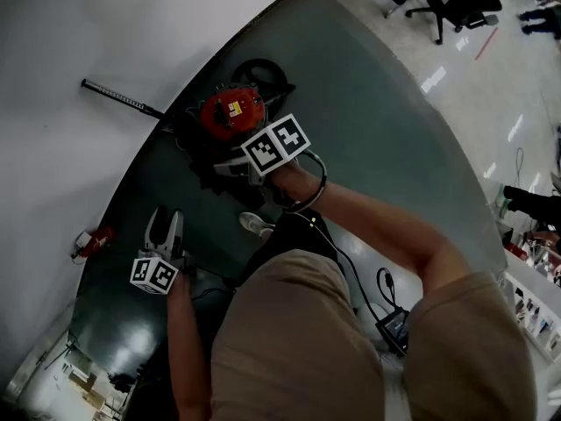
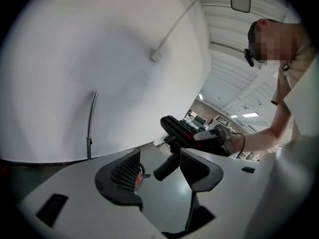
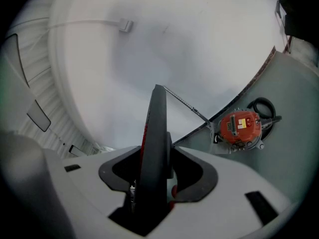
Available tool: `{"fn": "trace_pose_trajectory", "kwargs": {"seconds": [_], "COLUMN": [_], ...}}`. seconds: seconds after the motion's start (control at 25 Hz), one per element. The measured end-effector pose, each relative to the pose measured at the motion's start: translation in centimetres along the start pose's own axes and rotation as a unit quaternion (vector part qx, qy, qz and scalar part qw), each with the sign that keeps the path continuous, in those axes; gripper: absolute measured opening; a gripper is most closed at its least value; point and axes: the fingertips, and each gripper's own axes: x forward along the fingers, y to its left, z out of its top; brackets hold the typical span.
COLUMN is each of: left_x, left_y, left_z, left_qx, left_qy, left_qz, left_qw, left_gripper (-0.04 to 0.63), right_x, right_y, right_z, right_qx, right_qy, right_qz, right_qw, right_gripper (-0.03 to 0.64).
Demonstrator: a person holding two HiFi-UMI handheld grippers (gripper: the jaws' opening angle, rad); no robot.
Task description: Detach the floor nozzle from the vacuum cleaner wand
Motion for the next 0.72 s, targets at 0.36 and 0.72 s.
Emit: {"fn": "trace_pose_trajectory", "kwargs": {"seconds": [0.36,0.72], "left_x": [-1.0,-0.7], "left_y": [0.3,-0.5], "left_z": [-0.2,1.9], "left_qx": [-0.014,-0.025], "left_qy": [-0.015,-0.067], "left_qz": [0.007,0.024], "left_qw": [0.9998,0.9972], "left_gripper": [0.259,0.259], "right_x": [-0.2,-3.5], "right_y": [0.1,0.7], "right_z": [-0.1,1.6], "right_qx": [0.004,0.019], "right_qy": [-0.021,-0.061], "right_qz": [-0.009,0.003], "right_qw": [1.0,0.998], "right_gripper": [0.196,0.196]}}
